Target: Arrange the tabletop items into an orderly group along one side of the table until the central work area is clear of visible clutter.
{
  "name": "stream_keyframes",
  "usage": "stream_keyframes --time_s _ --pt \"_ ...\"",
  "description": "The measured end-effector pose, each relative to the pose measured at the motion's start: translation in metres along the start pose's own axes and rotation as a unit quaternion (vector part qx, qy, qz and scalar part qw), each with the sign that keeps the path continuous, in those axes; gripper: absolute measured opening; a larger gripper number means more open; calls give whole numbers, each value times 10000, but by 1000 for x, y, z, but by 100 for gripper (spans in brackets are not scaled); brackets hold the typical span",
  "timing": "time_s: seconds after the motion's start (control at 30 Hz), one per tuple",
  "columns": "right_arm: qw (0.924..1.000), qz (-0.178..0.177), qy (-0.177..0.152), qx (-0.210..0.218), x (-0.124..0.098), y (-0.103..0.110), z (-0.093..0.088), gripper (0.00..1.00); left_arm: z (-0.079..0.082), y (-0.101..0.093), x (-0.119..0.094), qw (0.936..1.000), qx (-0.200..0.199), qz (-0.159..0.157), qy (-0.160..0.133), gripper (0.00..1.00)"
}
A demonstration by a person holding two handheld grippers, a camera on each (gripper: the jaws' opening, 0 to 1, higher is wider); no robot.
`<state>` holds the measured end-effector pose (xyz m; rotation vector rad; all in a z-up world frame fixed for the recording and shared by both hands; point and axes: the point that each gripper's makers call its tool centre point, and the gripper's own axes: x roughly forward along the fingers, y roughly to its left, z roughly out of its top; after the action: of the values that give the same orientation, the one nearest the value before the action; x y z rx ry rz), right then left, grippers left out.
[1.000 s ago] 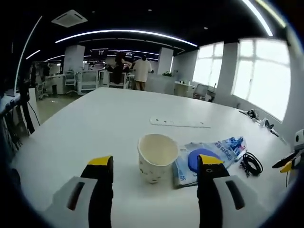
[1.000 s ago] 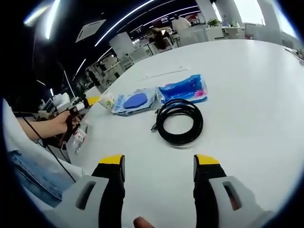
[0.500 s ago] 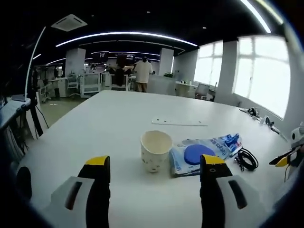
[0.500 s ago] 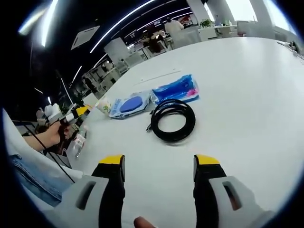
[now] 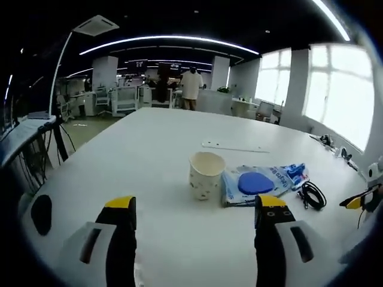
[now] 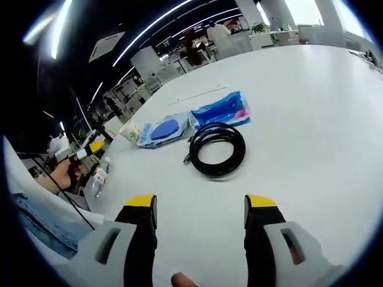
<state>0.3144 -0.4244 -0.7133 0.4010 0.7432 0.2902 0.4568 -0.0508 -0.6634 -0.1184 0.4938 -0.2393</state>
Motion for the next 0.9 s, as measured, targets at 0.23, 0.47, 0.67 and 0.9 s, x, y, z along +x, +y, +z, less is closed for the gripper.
stream_keyframes --time_s 0.23,0.47,0.67,0.9 --pt "10000 -21 24 33 0 -1 0 58 -9 14 -29 9975 -480 492 143 91" --pt "9999 -10 154 60 2 0 -7 58 -6 30 -48 9945 -730 744 72 91" --pt "9998 -28 200 -13 7 -5 3 58 -9 42 -57 9923 -851 895 78 90" --pt "9998 -68 184 -42 13 -20 20 57 -18 58 -67 9907 -785 1075 269 85"
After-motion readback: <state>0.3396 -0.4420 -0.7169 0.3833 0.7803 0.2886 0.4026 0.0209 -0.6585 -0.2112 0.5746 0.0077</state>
